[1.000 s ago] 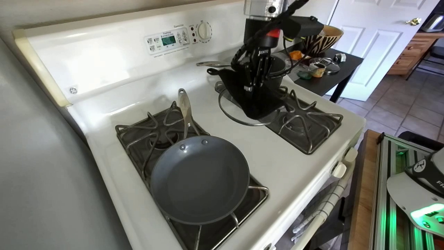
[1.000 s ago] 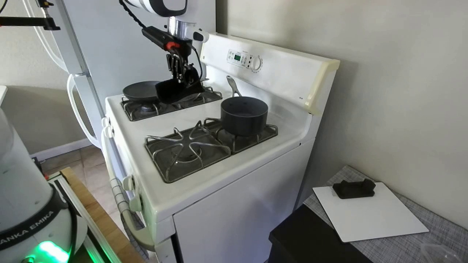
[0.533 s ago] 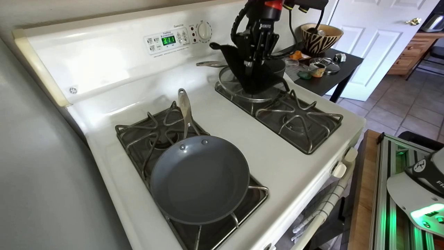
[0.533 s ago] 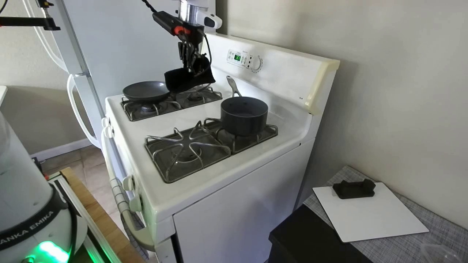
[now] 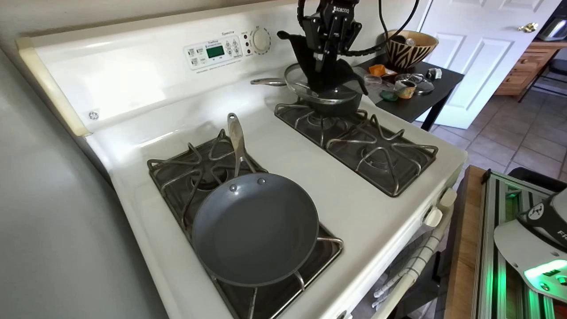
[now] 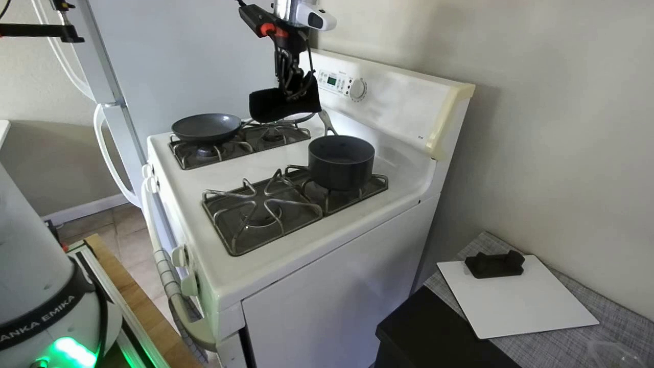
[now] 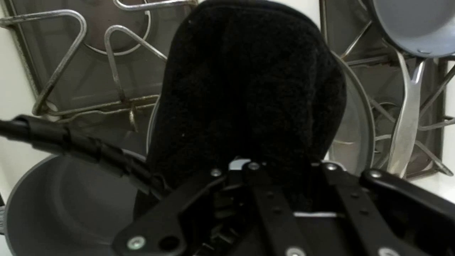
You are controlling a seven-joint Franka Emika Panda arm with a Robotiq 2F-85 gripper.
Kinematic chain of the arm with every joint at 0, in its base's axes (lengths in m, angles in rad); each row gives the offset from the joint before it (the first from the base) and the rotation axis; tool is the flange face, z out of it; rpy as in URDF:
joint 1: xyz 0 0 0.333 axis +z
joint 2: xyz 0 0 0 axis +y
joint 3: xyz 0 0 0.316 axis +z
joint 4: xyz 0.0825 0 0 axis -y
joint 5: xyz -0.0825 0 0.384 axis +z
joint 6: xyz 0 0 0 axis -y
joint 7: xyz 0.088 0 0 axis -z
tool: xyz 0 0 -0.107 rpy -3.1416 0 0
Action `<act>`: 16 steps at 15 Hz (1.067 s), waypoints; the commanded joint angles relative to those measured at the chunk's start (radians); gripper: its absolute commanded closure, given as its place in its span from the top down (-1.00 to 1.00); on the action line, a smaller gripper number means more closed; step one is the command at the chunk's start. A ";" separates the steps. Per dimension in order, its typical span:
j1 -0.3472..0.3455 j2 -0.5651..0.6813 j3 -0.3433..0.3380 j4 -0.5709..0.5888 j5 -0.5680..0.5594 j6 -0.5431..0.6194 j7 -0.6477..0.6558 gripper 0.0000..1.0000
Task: Pick up the black oven mitts and put it on the clear pot lid, pick up the black oven mitts with the pot lid and cover the black pot
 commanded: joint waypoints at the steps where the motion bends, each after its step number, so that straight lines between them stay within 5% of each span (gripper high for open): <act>1: -0.026 0.091 -0.026 0.098 -0.002 -0.031 0.021 -0.90; 16: -0.068 0.236 -0.103 0.210 0.000 -0.041 0.104 -0.90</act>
